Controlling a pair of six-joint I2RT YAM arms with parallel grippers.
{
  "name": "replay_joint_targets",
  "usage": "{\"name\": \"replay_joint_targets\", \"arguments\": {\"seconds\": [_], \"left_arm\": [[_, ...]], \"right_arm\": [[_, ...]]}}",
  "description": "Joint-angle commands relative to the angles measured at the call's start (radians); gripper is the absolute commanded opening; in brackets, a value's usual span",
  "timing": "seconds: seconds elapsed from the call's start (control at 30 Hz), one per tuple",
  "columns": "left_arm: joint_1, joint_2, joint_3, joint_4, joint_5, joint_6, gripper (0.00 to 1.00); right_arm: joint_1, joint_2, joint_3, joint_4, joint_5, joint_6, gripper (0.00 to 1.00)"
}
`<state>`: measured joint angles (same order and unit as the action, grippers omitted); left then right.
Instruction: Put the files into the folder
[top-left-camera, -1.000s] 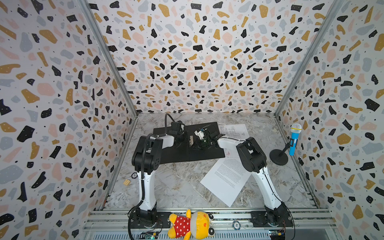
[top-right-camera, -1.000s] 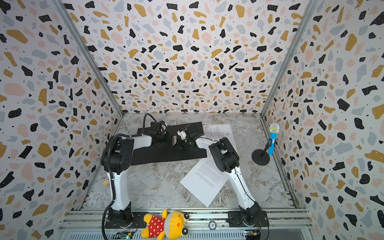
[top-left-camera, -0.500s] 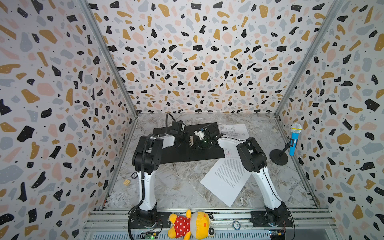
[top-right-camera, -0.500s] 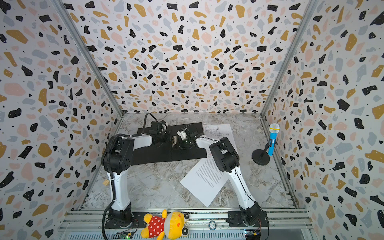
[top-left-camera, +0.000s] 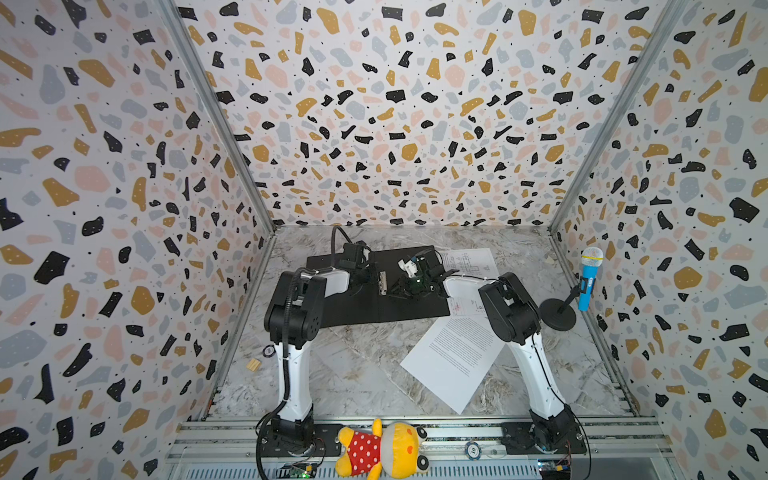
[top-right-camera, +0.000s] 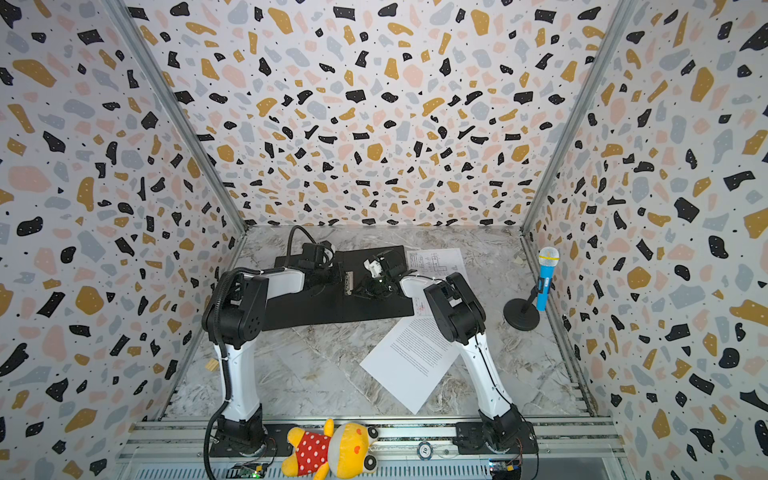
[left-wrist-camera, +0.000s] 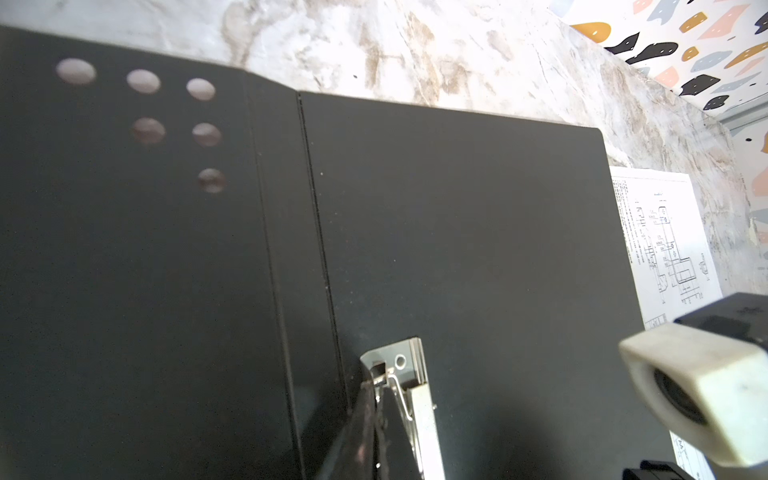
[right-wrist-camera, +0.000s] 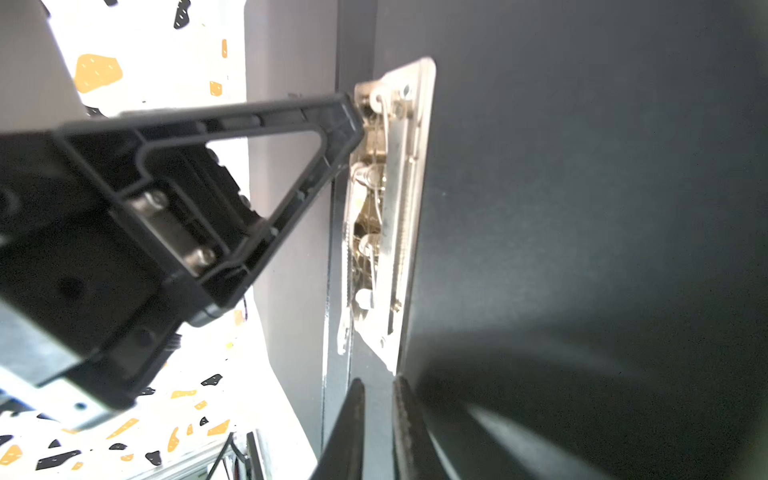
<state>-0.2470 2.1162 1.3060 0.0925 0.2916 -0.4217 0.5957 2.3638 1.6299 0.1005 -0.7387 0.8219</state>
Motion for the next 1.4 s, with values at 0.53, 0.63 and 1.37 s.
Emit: {"name": "replay_joint_targets", "arguments": {"seconds": [0.53, 0.63, 1.37], "left_arm": [[-0.023, -0.014, -0.004, -0.024, 0.008, 0.024, 0.05], [-0.023, -0.017, -0.007, -0.024, 0.007, 0.027, 0.05], [-0.026, -0.023, -0.017, -0.021, 0.008, 0.040, 0.05]], "right_arm": [[0.014, 0.028, 0.054, 0.038, -0.060, 0.036, 0.20], [0.013, 0.035, 0.062, 0.036, -0.056, 0.040, 0.20], [0.019, 0.075, 0.110, -0.008, -0.040, 0.033, 0.16]]}}
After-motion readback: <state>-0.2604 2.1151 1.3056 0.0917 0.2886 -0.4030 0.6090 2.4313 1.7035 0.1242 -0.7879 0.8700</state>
